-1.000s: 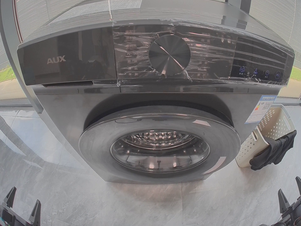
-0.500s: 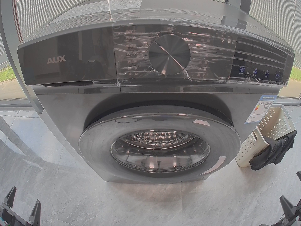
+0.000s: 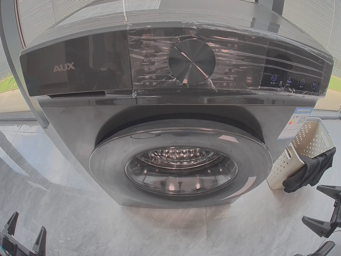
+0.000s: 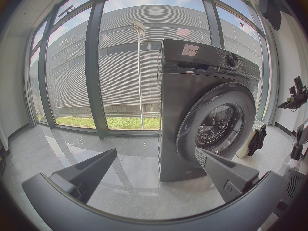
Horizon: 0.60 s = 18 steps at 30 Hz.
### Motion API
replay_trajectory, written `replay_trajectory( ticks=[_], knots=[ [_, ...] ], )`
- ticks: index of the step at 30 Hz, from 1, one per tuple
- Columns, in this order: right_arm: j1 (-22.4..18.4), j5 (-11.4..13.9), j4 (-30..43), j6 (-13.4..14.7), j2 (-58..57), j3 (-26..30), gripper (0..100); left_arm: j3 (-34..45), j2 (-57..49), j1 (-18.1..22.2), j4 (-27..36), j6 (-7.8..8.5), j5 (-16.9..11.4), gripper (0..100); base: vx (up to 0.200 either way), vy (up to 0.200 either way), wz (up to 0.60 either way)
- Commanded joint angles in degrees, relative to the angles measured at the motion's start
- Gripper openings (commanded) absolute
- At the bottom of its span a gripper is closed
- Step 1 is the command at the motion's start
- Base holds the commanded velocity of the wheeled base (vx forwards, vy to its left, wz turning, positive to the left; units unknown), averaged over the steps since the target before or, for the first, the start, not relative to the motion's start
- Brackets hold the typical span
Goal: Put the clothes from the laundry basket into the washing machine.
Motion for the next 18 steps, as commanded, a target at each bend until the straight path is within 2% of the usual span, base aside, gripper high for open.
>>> replay_trajectory(
  ticks=[1,5,18],
  knots=[
    [3.2,0.9,-6.2,-0.5,16.1,-2.3,100,0.8,-0.9,0.0,0.0,0.01,-0.1,100,0.0,0.0,0.0],
    [3.6,0.6,-10.6,-0.5,23.3,-4.3,100,0.8,-0.9,0.0,0.0,0.01,-0.1,100,0.0,0.0,0.0],
    [4.4,0.3,-18.0,0.3,38.4,-9.1,100,0.8,-0.9,0.0,0.0,-0.07,0.0,100,0.0,0.0,0.0]
  ],
)
